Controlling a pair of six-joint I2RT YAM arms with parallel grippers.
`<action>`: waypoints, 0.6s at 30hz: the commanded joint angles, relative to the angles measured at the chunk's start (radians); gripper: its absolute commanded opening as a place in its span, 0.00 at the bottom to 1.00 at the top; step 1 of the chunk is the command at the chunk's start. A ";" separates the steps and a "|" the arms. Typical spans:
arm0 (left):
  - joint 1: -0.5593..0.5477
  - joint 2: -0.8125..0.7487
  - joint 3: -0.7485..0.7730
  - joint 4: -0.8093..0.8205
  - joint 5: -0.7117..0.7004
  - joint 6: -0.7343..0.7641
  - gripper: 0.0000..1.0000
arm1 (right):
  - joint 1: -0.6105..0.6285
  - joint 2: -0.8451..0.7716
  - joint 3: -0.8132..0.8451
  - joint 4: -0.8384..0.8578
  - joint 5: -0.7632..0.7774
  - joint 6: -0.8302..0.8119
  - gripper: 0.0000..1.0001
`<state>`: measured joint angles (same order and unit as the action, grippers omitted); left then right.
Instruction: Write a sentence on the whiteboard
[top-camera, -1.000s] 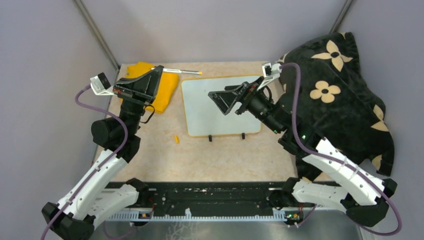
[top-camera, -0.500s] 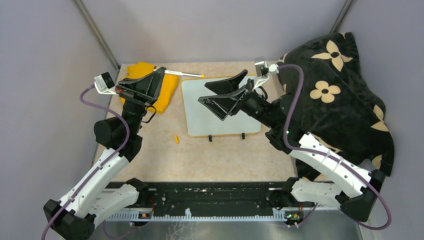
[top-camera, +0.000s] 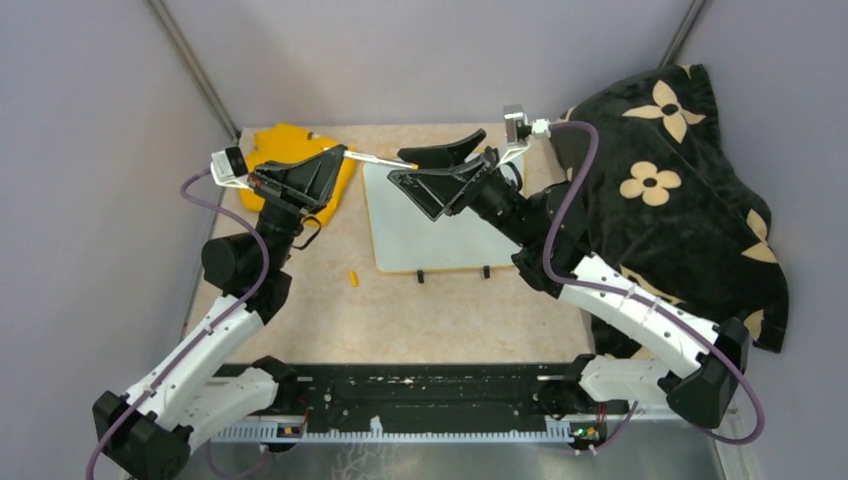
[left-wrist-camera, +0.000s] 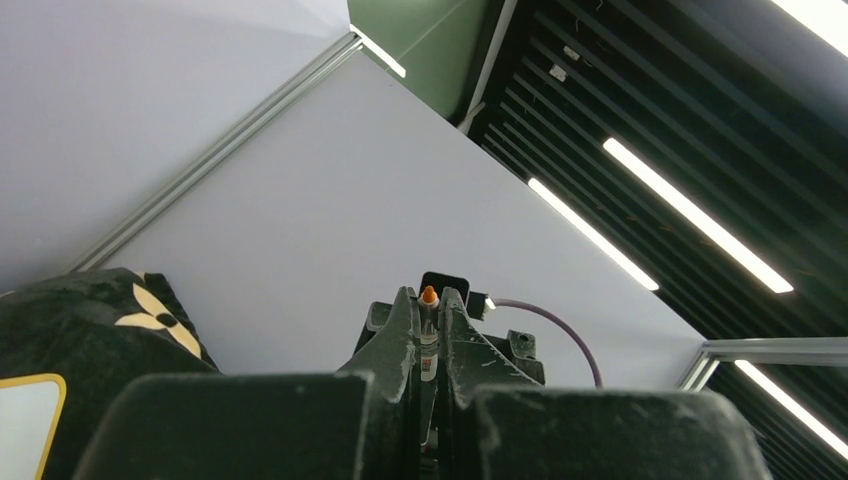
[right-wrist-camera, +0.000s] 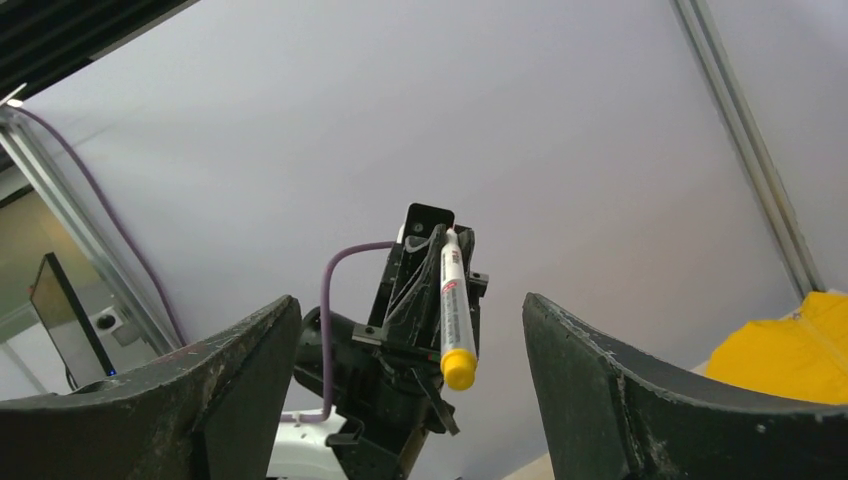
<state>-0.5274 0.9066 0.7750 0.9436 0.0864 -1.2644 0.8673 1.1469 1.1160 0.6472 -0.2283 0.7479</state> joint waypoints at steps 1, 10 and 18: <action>0.003 0.002 -0.004 0.043 0.037 -0.015 0.00 | -0.008 0.024 0.060 0.053 0.014 0.018 0.78; 0.003 0.023 0.006 0.029 0.058 -0.011 0.00 | -0.008 0.046 0.094 -0.022 0.004 0.027 0.63; 0.004 0.037 0.004 0.032 0.059 -0.016 0.00 | -0.008 0.063 0.108 -0.054 -0.011 0.030 0.54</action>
<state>-0.5274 0.9417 0.7750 0.9424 0.1268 -1.2678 0.8673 1.2018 1.1618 0.5877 -0.2264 0.7715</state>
